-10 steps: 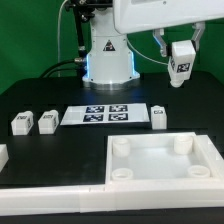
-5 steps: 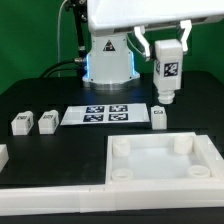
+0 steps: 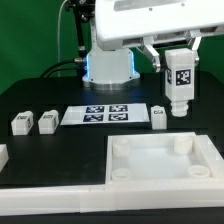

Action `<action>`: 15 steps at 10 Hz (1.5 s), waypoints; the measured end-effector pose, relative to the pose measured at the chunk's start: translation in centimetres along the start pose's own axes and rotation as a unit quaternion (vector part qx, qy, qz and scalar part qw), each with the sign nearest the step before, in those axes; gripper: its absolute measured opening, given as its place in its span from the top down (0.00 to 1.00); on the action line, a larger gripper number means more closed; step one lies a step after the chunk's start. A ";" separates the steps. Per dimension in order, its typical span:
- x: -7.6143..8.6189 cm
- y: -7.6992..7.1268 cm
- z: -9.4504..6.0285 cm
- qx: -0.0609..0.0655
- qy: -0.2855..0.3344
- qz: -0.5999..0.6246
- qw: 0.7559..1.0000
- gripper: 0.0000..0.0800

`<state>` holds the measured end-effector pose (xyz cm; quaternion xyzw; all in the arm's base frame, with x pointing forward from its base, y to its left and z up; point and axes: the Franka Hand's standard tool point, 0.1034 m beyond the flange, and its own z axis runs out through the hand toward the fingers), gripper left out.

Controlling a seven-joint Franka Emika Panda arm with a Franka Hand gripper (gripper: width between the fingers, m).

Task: Assemble one leg

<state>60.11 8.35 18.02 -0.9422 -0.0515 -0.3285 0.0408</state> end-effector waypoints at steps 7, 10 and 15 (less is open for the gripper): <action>-0.5 -1.7 6.3 0.014 -0.015 0.012 1.000 0.64; -2.5 -2.6 8.0 0.019 -0.028 0.015 0.999 0.64; -3.6 -2.4 8.0 0.018 -0.037 0.013 0.999 0.64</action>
Offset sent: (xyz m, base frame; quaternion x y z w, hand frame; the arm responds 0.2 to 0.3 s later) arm 0.0463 -0.0003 -0.0196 -0.0275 0.0360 -0.0261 0.9986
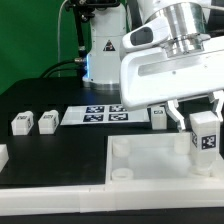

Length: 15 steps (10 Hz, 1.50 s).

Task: Assemble one leg

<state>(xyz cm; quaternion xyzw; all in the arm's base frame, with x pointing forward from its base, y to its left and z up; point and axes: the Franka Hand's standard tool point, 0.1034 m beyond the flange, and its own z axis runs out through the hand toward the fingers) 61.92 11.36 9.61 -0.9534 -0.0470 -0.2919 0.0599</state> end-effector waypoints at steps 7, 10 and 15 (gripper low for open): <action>-0.3 0.2 0.1 -0.002 0.009 -0.006 1.000 0.64; -0.4 0.1 -0.1 -0.002 0.008 -0.007 1.000 0.63; -1.7 0.3 0.5 -0.002 -0.003 -0.007 1.000 0.63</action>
Offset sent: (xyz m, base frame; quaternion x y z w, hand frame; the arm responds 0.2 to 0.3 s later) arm -0.0065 0.0028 -0.0105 -0.0020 0.0052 0.0025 1.0000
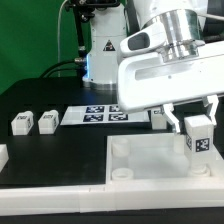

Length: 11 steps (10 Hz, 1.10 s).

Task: Assemble one leg

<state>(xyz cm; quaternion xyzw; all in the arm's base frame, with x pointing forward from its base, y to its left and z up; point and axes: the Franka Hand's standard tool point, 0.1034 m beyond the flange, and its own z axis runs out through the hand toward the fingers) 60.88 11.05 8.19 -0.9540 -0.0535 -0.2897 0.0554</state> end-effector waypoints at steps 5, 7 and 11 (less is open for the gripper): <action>0.2 -0.1 0.3 0.000 0.007 0.000 1.000 0.63; 0.2 -0.1 0.2 0.000 0.007 0.000 1.000 0.63; 0.0 -0.1 0.4 0.001 0.000 0.000 1.000 0.29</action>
Offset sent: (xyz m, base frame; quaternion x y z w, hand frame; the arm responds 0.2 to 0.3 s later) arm -0.0043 -0.0030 -0.0099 -0.0119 0.0022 -0.0009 0.9999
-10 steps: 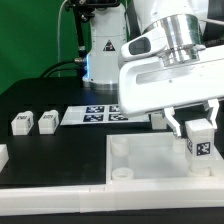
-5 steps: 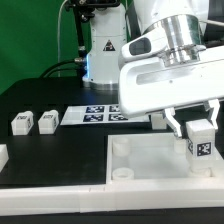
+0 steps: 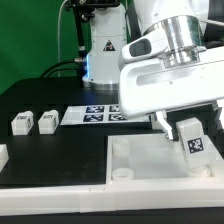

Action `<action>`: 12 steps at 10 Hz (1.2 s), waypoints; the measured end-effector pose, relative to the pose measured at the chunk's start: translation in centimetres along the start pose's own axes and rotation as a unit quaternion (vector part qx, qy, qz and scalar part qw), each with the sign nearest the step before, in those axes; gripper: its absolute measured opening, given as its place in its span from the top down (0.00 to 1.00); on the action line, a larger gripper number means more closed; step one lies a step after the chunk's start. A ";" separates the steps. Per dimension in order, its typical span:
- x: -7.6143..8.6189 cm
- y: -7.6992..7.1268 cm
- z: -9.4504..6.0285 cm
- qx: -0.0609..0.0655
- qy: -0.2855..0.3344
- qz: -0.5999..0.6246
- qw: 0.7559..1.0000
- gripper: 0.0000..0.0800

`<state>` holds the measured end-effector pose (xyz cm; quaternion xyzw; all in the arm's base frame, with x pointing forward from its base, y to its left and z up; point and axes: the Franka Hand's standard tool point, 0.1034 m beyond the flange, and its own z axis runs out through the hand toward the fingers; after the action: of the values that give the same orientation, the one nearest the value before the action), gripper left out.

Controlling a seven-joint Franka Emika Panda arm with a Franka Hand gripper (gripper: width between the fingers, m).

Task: Assemble one leg

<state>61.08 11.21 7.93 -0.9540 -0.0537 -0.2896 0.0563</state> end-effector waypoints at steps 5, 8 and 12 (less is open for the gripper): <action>0.0 0.0 0.0 0.000 0.000 0.000 1.000 0.19; 0.0 0.0 0.0 0.000 -0.001 0.000 1.000 0.19; 1.3 0.8 -1.5 0.009 -0.105 0.006 0.994 0.19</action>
Offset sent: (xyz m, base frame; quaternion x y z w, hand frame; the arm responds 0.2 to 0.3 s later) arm 0.0000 0.0000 0.0000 0.0000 0.0000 0.0000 1.0000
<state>61.50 10.28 9.82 -0.9789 -0.0563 -0.1865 0.0609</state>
